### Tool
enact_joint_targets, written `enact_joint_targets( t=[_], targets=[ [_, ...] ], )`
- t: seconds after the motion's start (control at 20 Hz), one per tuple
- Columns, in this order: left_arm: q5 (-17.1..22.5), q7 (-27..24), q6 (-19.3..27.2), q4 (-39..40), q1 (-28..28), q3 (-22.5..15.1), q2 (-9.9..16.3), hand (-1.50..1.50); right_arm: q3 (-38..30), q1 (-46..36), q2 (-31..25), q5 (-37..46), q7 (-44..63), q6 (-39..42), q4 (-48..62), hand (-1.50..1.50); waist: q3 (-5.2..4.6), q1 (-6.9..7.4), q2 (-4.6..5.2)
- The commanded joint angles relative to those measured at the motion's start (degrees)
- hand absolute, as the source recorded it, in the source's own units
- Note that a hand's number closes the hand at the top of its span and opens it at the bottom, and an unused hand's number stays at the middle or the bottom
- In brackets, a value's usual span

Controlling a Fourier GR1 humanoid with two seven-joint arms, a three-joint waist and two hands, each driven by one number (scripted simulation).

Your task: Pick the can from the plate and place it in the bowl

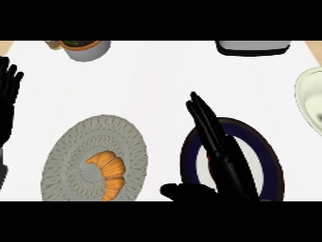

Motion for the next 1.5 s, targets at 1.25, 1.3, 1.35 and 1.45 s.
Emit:
enact_joint_targets(
  t=[1.25, 1.3, 1.35, 1.45],
  targets=[
    [-1.18, -1.56, -4.01, 4.81, -2.92, 2.86, -1.96, 0.00, -9.67, -2.60, -17.65, -16.37, 54.16, 55.29, -28.09, -1.50, 0.16, 1.30, 1.01],
    [-1.15, -0.02, -3.23, 2.03, -2.17, 2.59, -2.52, 0.00, -11.71, -5.42, -15.86, -17.44, 53.04, 54.69, -23.29, -1.50, 0.17, 1.80, 1.00],
    [-0.85, 0.34, -4.60, 5.17, -5.16, 3.48, -1.40, 0.00, -7.08, -4.69, -15.08, -14.43, 54.08, 54.09, -23.60, -1.50, 0.16, 1.50, 1.01],
    [-3.56, -2.00, -2.42, 3.69, -2.26, 1.06, -4.46, 0.00, -11.10, -3.93, -17.02, -18.40, 55.67, 55.61, -26.56, -1.50, 0.15, 1.49, 0.94]
  ],
)
